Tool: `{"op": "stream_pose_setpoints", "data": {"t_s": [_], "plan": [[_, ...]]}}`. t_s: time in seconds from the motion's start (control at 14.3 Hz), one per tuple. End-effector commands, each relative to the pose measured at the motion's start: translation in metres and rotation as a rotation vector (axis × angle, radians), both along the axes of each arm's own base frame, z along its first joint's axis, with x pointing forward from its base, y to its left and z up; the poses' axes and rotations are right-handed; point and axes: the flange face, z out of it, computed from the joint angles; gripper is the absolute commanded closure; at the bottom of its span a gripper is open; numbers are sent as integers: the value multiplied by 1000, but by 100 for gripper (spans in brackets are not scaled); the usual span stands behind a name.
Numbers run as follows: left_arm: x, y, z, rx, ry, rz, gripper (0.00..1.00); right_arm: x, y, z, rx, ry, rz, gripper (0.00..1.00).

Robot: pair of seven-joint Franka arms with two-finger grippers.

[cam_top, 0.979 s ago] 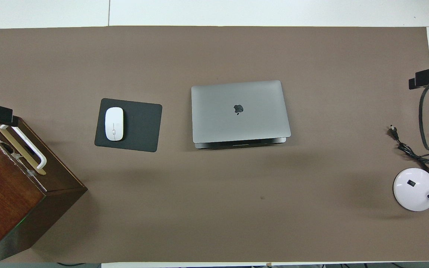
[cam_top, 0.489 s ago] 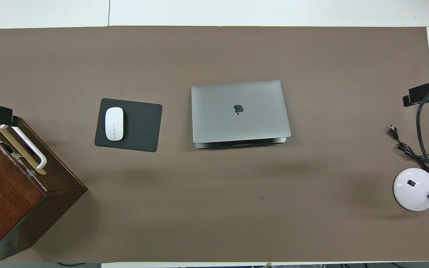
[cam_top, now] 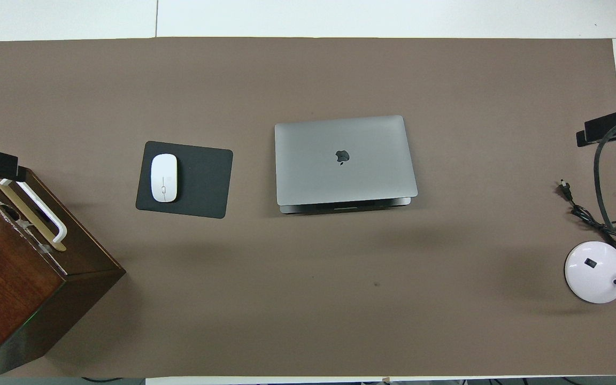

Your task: Close laptop with both arms

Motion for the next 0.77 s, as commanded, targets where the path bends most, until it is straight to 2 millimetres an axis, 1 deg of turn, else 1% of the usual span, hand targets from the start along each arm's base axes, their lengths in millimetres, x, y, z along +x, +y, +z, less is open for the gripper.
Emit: {"op": "stream_pose_setpoints", "data": {"t_s": [0.0, 0.28, 0.7], "plan": [[3, -2, 4, 19, 8, 8, 0, 0, 2, -4, 10, -8, 4, 0], [3, -2, 5, 19, 5, 8, 0, 2, 5, -2, 11, -17, 10, 0], [3, -2, 5, 19, 5, 8, 0, 1, 5, -2, 9, -17, 10, 0]]}}
